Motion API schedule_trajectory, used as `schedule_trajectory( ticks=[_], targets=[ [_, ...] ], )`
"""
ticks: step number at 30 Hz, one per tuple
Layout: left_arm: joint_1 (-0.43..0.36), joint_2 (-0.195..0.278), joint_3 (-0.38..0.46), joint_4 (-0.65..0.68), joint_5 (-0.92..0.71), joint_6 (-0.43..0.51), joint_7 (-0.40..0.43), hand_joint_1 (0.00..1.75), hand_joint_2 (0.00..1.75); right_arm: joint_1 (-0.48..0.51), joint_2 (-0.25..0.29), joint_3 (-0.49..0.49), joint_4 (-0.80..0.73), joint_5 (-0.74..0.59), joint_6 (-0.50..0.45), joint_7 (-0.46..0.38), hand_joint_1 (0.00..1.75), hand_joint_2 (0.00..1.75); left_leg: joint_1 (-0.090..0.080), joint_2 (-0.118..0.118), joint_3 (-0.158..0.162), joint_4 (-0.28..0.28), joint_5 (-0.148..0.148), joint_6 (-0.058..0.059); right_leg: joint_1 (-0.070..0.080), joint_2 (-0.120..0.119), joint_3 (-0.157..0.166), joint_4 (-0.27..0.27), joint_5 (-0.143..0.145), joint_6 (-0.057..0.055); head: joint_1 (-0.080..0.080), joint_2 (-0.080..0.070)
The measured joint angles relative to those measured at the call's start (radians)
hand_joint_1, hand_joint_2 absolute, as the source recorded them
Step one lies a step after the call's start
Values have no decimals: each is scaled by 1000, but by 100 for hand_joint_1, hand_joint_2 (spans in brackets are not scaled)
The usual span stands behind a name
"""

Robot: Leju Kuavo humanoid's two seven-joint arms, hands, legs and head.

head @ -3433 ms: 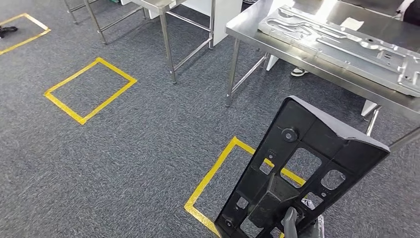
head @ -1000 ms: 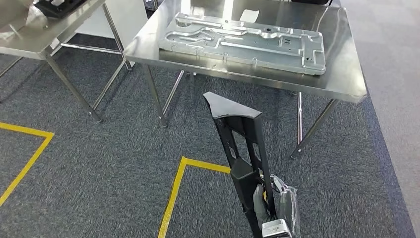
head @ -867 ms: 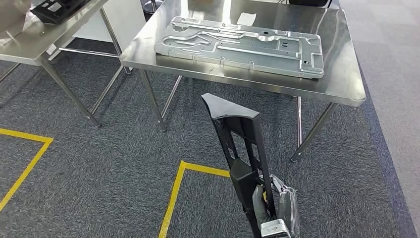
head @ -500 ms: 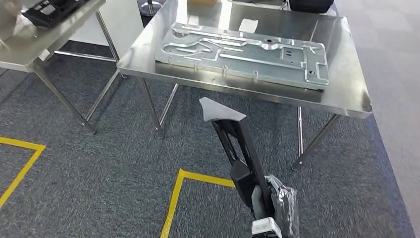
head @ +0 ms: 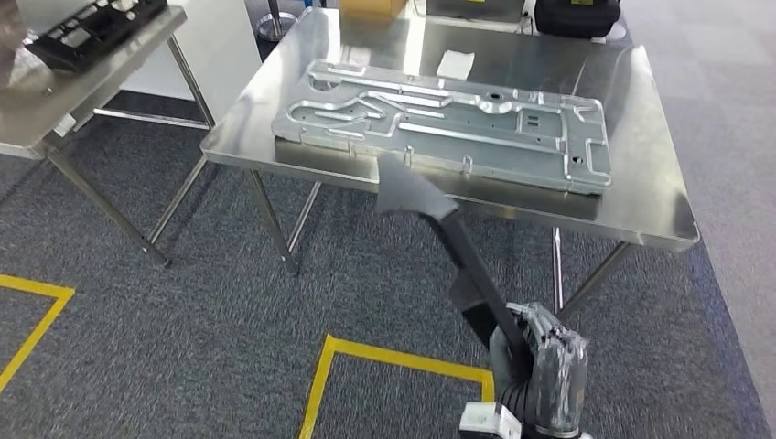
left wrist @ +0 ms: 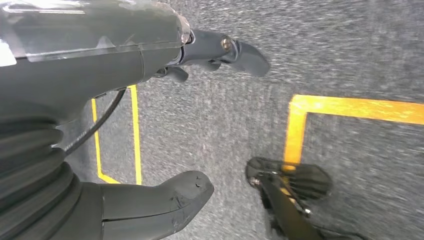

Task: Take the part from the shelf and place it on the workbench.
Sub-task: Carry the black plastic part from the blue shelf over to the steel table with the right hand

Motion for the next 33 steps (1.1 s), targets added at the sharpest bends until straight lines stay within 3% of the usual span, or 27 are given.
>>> schedule_trajectory(
  ticks=[2, 4, 5, 6, 7, 9, 11, 14, 15, 17, 19, 21, 22, 23, 25, 26, 27, 29, 30, 32, 33],
  targets=[
    [-4, 0, 0, 0, 0, 0, -2, 0, 175, -7, 6, -12, -8, 16, -2, -16, 175, 175, 3, 1, -60, 103, -23, -4, -1, -2, 28, -8, -13, -11, -6, 0],
    [-1, 0, 0, 1, 1, -1, -5, 0, 175, -10, 15, -26, -23, 40, -2, -52, 175, 175, 4, 1, -146, 197, -85, -10, 0, 0, 48, -9, -33, -15, -10, 0],
    [2, 0, 0, 1, 2, -2, -6, 0, 175, -12, 19, -33, -32, 48, -2, -66, 175, 175, 4, 1, -179, 213, -111, -12, 0, 2, 60, -9, -44, -15, -11, 0],
    [4, 0, 0, 1, 2, -2, -6, 0, 175, -13, 22, -39, -39, 52, -2, -72, 175, 175, 4, 1, -199, 202, -119, -13, 0, 4, 72, -9, -55, -14, -12, 0],
    [5, 0, 0, 2, 2, -3, -7, 0, 175, -15, 23, -44, -46, 53, -2, -74, 175, 175, 4, 1, -206, 164, -99, -12, 0, 6, 87, -9, -67, -12, -13, 0],
    [9, 0, 0, 2, 2, -3, -7, 0, 175, -17, 25, -50, -52, 54, -2, -75, 175, 175, 1, 2, -205, 57, 16, -3, 1, 6, 115, -7, -92, -5, -12, 0],
    [14, 1, 0, 2, 2, -4, -7, 0, 175, -18, 28, -55, -57, 60, -2, -75, 175, 175, -5, 5, -198, -4, 100, 7, 3, 9, 134, -7, -114, 6, -12, 0],
    [11, 1, 0, 2, 2, -5, -9, 0, 175, -26, 28, -60, -75, 93, -2, -55, 175, 175, -6, 2, -171, -22, 99, 25, 3, 9, 140, 22, -108, 24, -13, 0],
    [8, 0, 0, 2, 2, -6, -10, 0, 175, -33, 25, -62, -82, 113, -3, -42, 175, 175, -4, 0, -157, -31, 94, 31, 2, 7, 122, 60, -95, 29, -11, 0],
    [5, 0, 0, 2, 0, -9, -12, 0, 175, -49, 11, -67, -97, 158, -3, -11, 175, 175, 1, -1, -127, -47, 82, 40, -2, 4, 43, 170, -92, 41, -6, 0],
    [6, 0, 0, 3, -1, -11, -13, 0, 175, -61, -13, -75, -108, 211, -4, 22, 175, 175, 2, -2, -99, -57, 64, 42, -8, 2, -51, 259, -137, 51, -4, 0],
    [8, 0, 0, 3, -1, -13, -13, 0, 175, -76, -48, -86, -112, 279, 1, 74, 175, 175, 5, -4, -66, -61, 39, 39, -13, 0, -111, 267, -181, 57, -4, 0],
    [9, 0, 0, 3, -2, -15, -13, 0, 175, -86, -71, -91, -112, 314, 9, 111, 175, 175, 7, -5, -47, -62, 24, 36, -14, -1, -124, 235, -175, 59, -4, 0],
    [9, 0, 0, 3, -3, -17, -13, 0, 175, -97, -94, -95, -112, 343, 20, 148, 175, 175, 9, -6, -28, -63, 9, 34, -15, -3, -127, 184, -136, 58, -3, 0],
    [9, 0, 0, 3, -6, -20, -13, 0, 175, -118, -133, -102, -106, 378, 51, 203, 175, 175, 10, -6, 5, -66, -22, 26, -12, -10, -125, 72, 13, 52, 0, 0],
    [8, 0, 0, 3, -8, -22, -13, 0, 175, -126, -145, -104, -99, 390, 67, 216, 175, 175, 9, -6, 17, -73, -35, 19, -9, -11, -123, 39, 66, 45, 2, 0],
    [6, 0, 0, 3, -10, -24, -13, 0, 175, -132, -154, -105, -91, 405, 79, 226, 175, 175, 8, -5, 33, -78, -41, 12, -6, -10, -119, 21, 94, 37, 4, 0],
    [-1, 0, 0, 3, -11, -26, -14, 0, 175, -145, -159, -104, -73, 435, 90, 235, 175, 175, 8, -3, 45, -64, -25, -2, -6, -4, -93, 12, 72, 19, 2, 0],
    [-4, 0, 0, 3, -11, -27, -15, 0, 175, -151, -160, -104, -65, 445, 91, 237, 175, 175, 8, -2, 34, -23, -2, -8, -8, -3, -74, 4, 62, 11, 1, 0],
    [-9, 0, 0, 3, -11, -28, -16, 0, 175, -162, -161, -103, -53, 454, 92, 240, 175, 175, 10, -1, -41, 110, 28, -14, -10, -4, -31, -8, 38, -2, -4, 0],
    [-9, 1, 0, 3, -11, -28, -16, 0, 175, -165, -161, -103, -49, 455, 92, 241, 175, 175, 10, -1, -88, 173, 14, -16, -9, -5, -12, -11, 23, -6, -6, 0]
  ],
)
